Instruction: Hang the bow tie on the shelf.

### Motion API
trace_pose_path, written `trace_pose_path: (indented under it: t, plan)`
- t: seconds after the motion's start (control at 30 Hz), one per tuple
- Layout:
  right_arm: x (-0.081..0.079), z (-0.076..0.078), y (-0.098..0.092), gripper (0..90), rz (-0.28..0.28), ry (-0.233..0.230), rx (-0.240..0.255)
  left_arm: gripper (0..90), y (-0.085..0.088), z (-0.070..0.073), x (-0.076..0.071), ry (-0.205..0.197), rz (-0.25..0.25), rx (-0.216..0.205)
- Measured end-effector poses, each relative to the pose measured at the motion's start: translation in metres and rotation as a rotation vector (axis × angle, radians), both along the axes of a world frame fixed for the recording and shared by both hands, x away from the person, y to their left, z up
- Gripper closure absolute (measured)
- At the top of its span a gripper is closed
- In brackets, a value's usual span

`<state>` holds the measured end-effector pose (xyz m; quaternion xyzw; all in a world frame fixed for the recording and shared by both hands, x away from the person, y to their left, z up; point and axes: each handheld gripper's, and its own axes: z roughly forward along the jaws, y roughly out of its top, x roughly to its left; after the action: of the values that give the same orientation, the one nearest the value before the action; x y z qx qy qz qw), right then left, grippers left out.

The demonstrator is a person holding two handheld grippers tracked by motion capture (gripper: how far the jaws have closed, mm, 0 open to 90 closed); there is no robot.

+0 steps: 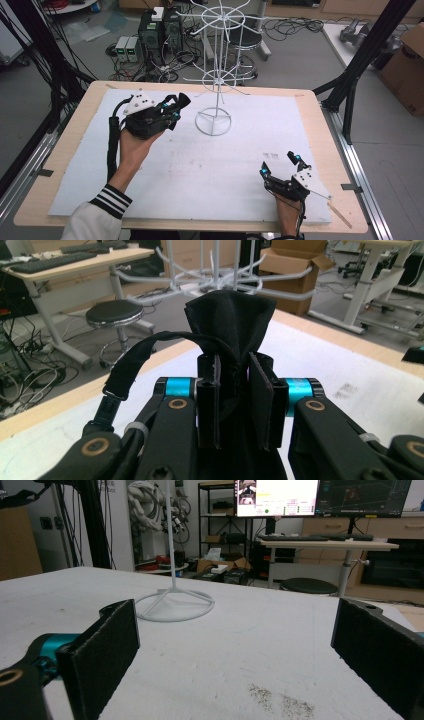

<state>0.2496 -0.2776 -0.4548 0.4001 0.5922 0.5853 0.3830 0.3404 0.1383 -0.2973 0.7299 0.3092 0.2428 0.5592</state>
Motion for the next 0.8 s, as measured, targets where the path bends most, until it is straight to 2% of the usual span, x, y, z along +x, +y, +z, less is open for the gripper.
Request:
trace_pose_path:
  t: [0.47, 0.57, 0.63, 0.7, 0.8]
  plan:
    - [0.000, 0.000, 0.000, 4.2, 0.002, -0.001, 0.003, 74.7, -0.026, 0.015, 0.012, -0.010, -0.029, 0.045]
    - [0.000, 0.000, 0.000, 4.2, 0.003, 0.000, 0.005, 74.7, -0.029, 0.016, 0.014, -0.006, -0.032, 0.049]
    - [0.000, 0.000, 0.000, 4.2, 0.002, 0.001, 0.004, 74.7, -0.034, 0.017, 0.018, -0.011, -0.033, 0.066]
    - [0.000, 0.000, 0.000, 4.2, 0.003, 0.000, 0.005, 74.7, -0.036, 0.017, 0.020, -0.008, -0.035, 0.061]
    - [0.000, 0.000, 0.000, 4.2, 0.002, 0.004, 0.009, 74.7, -0.042, 0.017, 0.023, -0.007, -0.038, 0.082]
